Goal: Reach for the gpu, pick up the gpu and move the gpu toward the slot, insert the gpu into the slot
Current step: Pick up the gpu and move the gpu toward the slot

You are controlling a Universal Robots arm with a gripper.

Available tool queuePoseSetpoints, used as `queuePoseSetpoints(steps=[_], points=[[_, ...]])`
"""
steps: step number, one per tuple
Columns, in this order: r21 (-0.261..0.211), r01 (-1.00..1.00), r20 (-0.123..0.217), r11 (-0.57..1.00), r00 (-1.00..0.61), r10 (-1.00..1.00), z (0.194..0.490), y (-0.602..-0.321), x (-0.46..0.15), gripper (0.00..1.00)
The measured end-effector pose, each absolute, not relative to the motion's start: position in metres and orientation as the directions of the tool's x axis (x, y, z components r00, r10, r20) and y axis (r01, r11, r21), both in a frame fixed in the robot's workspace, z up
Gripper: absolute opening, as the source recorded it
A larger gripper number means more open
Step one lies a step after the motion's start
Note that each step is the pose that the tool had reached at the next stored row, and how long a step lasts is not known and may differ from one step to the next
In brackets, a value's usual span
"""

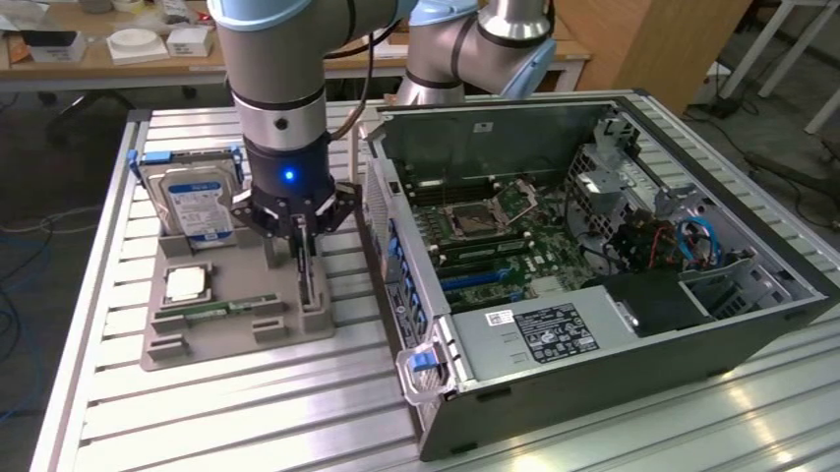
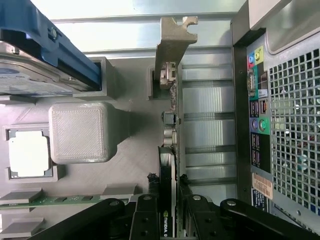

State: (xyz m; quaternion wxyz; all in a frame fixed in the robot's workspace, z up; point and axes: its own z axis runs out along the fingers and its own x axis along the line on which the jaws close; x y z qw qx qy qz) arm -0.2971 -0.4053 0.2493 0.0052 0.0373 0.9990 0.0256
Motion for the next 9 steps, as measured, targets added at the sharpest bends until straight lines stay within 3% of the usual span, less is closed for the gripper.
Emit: queuePoseSetpoints(steps=[9], points=[[0.059,0.074,-0.008,0.995,-0.997,0.075,0.2586,-0.4053,-0.2971,0.26]])
